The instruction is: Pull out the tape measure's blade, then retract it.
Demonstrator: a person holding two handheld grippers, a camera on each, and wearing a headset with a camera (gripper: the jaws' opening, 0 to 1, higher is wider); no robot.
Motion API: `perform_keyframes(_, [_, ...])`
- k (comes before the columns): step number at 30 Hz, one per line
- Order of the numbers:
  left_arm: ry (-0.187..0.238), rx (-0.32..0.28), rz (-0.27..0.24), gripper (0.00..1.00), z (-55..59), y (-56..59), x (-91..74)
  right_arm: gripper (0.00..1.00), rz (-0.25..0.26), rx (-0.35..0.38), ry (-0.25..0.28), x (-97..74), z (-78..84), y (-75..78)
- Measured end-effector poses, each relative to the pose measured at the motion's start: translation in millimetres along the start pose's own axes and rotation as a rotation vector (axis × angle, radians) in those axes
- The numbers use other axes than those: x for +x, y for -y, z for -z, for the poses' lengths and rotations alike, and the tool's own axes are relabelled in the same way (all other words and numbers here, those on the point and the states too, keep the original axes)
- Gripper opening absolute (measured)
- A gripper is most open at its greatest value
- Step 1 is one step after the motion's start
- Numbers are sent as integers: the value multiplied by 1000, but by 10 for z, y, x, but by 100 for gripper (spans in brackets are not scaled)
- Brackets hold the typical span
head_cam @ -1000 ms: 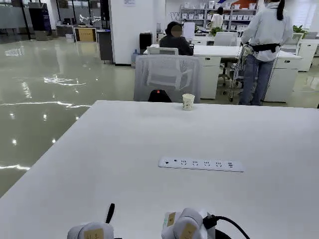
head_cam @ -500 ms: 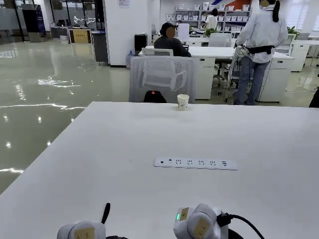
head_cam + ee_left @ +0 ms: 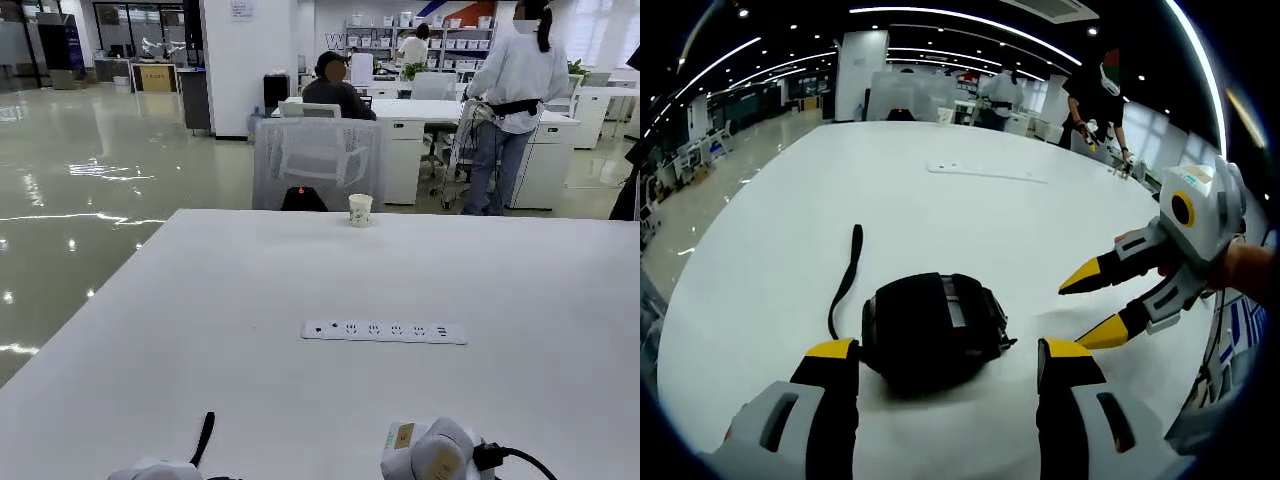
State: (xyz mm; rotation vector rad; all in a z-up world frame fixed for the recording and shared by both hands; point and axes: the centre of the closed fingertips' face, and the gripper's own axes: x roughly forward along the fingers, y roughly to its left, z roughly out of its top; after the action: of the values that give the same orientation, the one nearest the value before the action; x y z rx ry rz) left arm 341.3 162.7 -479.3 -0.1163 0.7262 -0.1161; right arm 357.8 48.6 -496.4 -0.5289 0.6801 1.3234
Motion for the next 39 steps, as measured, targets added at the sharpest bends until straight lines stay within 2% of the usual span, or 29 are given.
perform_keyframes(11, [9,26,34,73,35,3,-69,38,44,71,43,-148,101,-4])
perform_keyframes(18, [29,56,54,74,33,14,-115,44,72,123,88,-282,134,-8])
perform_keyframes(29, [42,112,86,76,62,38,-207,52,118,150,123,-475,261,-41])
perform_keyframes(34, [62,146,119,78,67,74,-256,55,140,160,154,-563,295,-76])
perform_keyframes(39, [74,160,131,79,74,76,-299,62,160,168,187,-637,309,-114])
